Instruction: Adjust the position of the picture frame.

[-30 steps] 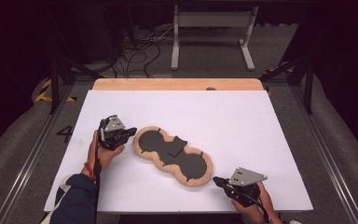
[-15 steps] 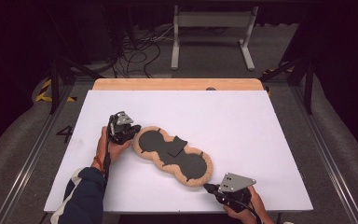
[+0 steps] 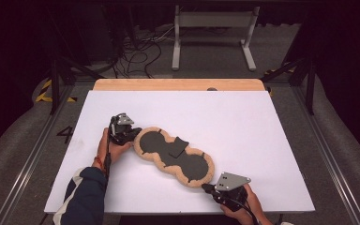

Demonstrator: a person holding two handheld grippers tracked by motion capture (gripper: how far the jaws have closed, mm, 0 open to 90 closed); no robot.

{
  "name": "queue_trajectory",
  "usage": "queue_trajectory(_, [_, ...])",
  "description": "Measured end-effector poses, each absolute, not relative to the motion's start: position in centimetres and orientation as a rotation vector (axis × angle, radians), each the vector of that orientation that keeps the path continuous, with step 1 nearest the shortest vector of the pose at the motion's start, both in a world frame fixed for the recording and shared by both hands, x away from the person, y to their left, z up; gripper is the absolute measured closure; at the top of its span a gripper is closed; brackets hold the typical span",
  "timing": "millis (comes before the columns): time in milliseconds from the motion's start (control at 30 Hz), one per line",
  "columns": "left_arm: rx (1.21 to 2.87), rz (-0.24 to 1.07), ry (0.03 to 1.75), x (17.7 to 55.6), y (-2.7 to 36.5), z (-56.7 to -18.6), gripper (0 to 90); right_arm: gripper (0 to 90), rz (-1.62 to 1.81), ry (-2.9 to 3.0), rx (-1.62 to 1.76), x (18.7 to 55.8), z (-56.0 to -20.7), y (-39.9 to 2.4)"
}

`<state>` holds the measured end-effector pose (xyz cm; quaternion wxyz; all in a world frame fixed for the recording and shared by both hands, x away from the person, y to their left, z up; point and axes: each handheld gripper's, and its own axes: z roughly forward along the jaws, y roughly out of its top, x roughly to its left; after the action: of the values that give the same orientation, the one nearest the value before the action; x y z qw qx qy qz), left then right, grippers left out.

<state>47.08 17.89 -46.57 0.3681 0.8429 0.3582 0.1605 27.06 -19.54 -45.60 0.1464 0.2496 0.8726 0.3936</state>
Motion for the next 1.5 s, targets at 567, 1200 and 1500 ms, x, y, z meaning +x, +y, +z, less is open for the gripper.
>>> queue_trajectory(567, [2.171,0.414,0.904,47.1,17.9,-46.6,89.8,90.0,1.108,2.51,0.743,27.3,-45.8,-20.1])
queue_trajectory(1200, [2.169,0.373,0.808,40.1,19.7,-44.8,86.0,90.0,1.072,2.306,0.953,34.2,-44.5,-24.6])
queue_trajectory(1500, [2.156,0.37,0.796,39.4,19.6,-45.1,84.7,90.0,1.039,2.341,0.981,36.1,-45.4,-24.3])
